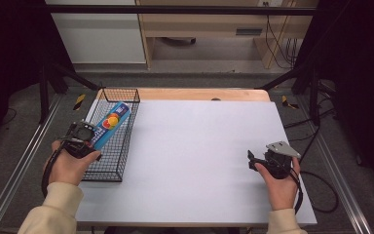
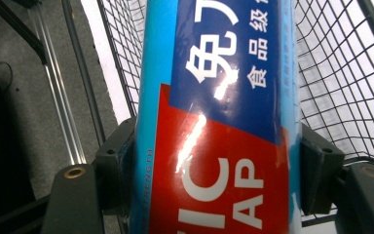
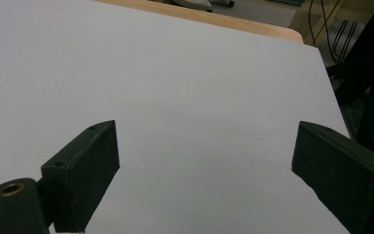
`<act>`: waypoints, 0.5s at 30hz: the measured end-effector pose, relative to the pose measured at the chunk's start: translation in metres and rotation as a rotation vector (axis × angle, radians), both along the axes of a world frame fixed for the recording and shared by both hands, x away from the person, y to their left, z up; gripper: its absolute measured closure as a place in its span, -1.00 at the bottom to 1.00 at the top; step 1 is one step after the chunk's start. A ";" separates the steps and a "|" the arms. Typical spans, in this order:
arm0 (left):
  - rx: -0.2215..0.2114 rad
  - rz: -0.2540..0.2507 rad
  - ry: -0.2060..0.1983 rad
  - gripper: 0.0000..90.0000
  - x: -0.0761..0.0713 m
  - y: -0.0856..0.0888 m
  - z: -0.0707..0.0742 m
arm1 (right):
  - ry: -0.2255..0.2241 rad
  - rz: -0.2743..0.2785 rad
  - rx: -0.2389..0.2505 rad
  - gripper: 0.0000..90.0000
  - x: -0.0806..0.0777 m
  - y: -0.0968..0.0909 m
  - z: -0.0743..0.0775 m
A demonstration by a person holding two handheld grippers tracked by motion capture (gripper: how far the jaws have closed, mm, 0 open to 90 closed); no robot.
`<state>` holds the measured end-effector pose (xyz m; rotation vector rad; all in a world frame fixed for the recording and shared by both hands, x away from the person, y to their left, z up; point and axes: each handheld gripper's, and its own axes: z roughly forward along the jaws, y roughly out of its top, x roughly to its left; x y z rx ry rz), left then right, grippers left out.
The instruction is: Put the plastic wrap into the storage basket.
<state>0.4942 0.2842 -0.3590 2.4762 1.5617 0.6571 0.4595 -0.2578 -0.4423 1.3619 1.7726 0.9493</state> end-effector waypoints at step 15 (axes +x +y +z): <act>0.015 0.025 0.057 -0.30 0.010 0.000 -0.003 | 0.008 0.013 -0.004 -0.77 0.000 0.002 -0.001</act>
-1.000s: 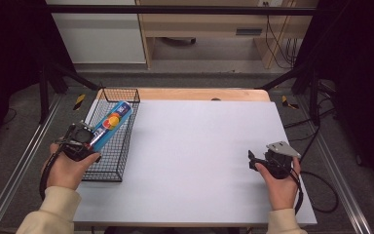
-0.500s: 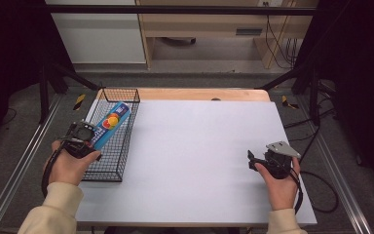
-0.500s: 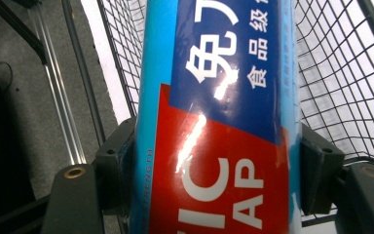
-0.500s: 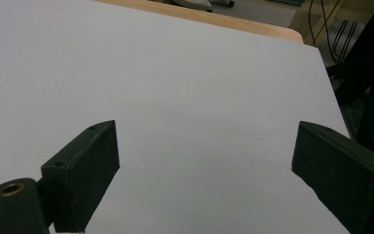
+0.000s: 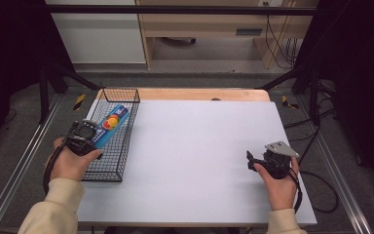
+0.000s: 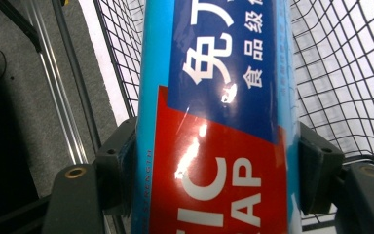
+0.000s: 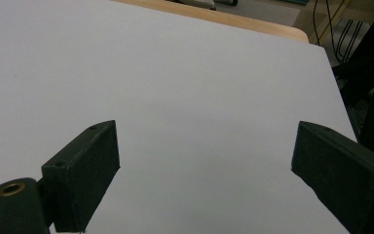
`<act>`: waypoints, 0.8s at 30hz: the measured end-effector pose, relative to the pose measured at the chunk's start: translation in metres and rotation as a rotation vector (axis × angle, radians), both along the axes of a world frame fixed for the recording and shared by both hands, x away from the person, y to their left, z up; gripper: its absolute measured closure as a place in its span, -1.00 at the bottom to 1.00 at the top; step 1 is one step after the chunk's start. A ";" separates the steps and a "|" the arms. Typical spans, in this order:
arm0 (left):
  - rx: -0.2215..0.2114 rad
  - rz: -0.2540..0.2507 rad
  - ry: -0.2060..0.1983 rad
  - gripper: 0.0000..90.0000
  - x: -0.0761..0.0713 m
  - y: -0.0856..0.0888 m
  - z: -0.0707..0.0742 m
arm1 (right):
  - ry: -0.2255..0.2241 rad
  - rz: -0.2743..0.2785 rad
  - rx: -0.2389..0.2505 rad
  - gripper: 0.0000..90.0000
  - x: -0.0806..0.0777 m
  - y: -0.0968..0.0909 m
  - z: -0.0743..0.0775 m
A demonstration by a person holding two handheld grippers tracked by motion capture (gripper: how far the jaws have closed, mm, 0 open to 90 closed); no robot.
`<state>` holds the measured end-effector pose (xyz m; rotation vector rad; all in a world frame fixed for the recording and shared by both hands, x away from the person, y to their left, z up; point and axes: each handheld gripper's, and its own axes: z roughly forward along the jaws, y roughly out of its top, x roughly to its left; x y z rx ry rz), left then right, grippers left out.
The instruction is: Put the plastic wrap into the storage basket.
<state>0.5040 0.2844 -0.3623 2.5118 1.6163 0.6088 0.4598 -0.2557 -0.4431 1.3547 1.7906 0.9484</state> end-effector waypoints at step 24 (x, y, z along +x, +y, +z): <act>0.126 -0.024 0.106 -0.30 0.018 -0.015 -0.019 | 0.015 0.023 -0.012 -0.77 0.001 0.003 -0.002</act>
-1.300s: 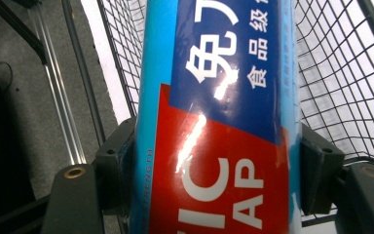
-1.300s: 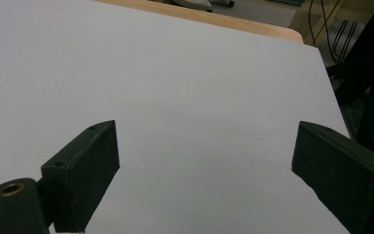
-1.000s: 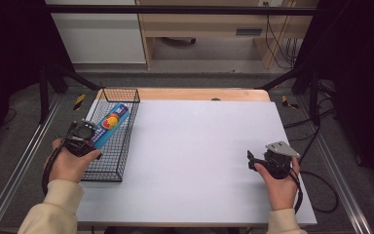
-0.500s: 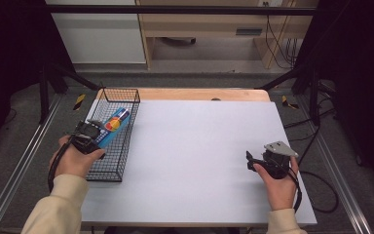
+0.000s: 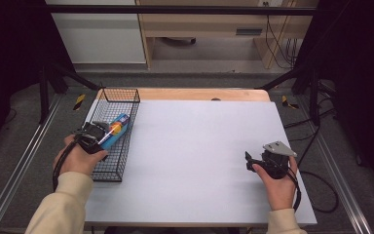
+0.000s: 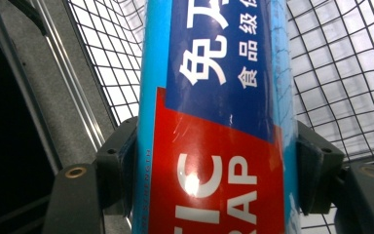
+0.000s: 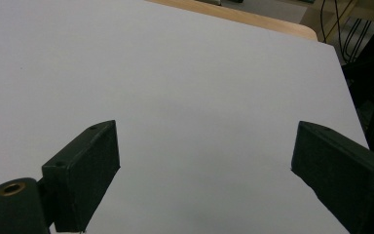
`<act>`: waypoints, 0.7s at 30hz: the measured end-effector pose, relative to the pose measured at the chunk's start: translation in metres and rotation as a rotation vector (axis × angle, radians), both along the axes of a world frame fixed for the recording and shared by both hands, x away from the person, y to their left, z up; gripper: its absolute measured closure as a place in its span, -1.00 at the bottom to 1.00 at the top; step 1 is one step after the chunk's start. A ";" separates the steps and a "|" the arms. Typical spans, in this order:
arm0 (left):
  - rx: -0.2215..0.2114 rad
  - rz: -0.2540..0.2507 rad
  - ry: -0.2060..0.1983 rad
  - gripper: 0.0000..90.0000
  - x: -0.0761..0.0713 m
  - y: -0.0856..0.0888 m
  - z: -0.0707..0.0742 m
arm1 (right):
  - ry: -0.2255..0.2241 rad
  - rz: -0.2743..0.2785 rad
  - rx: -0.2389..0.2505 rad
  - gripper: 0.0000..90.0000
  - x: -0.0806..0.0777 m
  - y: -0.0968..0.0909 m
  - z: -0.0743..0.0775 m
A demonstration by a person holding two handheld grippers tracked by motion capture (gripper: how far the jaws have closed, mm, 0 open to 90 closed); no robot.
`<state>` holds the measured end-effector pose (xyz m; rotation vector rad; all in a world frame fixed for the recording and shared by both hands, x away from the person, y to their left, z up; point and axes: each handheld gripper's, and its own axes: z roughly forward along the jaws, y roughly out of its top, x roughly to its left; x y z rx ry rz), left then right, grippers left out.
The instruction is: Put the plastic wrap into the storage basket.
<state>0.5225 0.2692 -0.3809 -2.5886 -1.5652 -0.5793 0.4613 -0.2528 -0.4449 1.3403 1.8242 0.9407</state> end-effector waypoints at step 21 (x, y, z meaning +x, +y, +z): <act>0.062 -0.056 -0.073 -0.35 -0.007 -0.010 -0.002 | 0.016 0.015 -0.009 -0.77 0.001 0.002 -0.002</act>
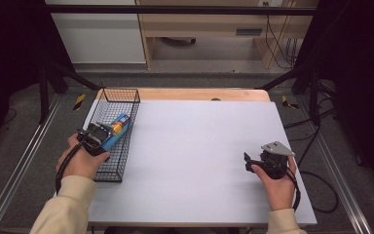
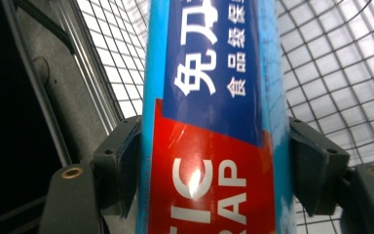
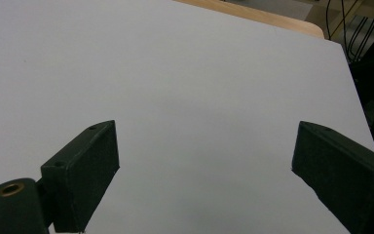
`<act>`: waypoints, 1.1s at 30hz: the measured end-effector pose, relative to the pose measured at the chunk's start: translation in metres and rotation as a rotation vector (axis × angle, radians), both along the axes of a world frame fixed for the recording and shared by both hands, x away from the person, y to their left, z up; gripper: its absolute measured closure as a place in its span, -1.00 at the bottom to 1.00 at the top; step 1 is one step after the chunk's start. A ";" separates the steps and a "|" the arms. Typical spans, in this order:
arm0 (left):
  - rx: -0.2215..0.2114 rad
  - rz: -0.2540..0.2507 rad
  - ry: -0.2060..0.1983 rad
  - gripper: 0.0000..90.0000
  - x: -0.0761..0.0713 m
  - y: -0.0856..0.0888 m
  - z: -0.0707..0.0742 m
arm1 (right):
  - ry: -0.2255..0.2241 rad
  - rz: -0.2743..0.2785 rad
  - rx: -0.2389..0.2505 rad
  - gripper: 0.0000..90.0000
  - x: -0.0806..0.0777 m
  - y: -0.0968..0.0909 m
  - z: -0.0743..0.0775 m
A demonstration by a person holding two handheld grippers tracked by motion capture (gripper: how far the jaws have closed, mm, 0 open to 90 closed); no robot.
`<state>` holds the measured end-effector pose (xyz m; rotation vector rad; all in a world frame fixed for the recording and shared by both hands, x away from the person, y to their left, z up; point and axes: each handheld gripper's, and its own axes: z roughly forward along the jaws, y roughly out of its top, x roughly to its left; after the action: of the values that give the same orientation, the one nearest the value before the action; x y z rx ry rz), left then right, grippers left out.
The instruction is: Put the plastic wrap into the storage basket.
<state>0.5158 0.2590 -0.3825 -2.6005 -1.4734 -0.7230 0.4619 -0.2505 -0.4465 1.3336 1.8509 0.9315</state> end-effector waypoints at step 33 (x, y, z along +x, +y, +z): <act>-0.419 -0.364 -0.332 -0.87 -0.050 -0.060 0.043 | -0.051 0.012 0.026 -0.92 -0.007 -0.005 0.007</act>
<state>0.4659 0.1990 -0.3398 -3.2567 -1.3574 -1.0200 0.4553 -0.2556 -0.4398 1.3038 1.8152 0.9904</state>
